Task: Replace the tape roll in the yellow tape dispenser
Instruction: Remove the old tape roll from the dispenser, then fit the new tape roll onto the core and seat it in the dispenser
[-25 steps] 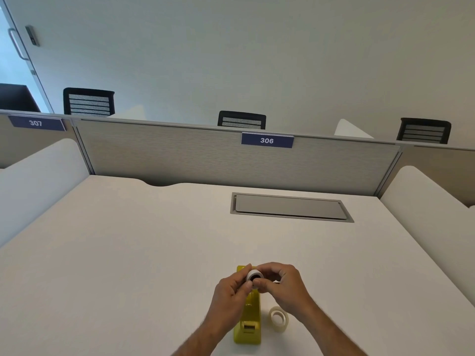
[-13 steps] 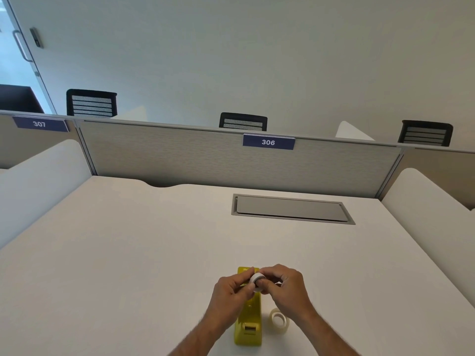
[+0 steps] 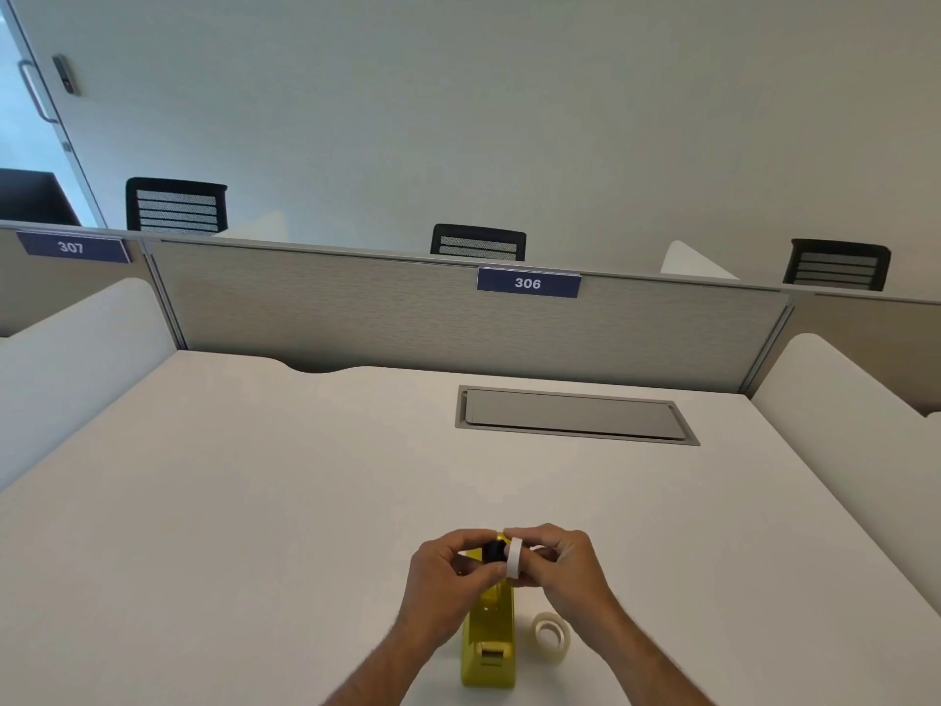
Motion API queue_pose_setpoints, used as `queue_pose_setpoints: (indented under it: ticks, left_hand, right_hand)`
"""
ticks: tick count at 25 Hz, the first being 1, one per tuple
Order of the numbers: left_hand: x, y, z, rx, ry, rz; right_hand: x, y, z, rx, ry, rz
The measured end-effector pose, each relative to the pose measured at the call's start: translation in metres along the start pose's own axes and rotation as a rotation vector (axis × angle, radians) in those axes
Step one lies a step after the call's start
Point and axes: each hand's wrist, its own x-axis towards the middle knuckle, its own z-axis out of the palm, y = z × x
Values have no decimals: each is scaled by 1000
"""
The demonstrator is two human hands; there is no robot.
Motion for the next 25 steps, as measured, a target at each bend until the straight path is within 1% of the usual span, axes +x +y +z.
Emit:
queue_pose_setpoints:
  ticks: [2, 4, 5, 9, 11, 14, 18, 20, 22, 25]
  left_hand:
    - [0, 2, -3, -27, 10, -30]
    - [0, 1, -6, -44, 9, -72]
    - [1, 1, -8, -46, 8, -85]
    - [3, -3, -9, -42, 9, -86]
    - [2, -5, -8, -30, 11, -70]
    - [3, -8, -8, -13, 5, -60]
    - [4, -8, -7, 26, -4, -50]
    - [5, -8, -7, 38, -7, -50]
    - [6, -8, -6, 37, -6, -50]
    - [5, -9, -6, 44, -5, -51]
  right_hand:
    - [3, 0, -4, -76, 114, 29]
    - [7, 6, -14, -232, 254, 55]
    - [9, 10, -20, -321, 286, 73]
    - [17, 33, -38, -722, 265, 173]
    - [19, 42, -40, -826, 266, 218]
    - [20, 51, -40, -885, 274, 285]
    - [22, 55, -40, -914, 233, 330]
    - [23, 55, -41, -894, 217, 333]
    - [21, 53, -42, -867, 243, 322]
    - [11, 45, -37, -873, 260, 250]
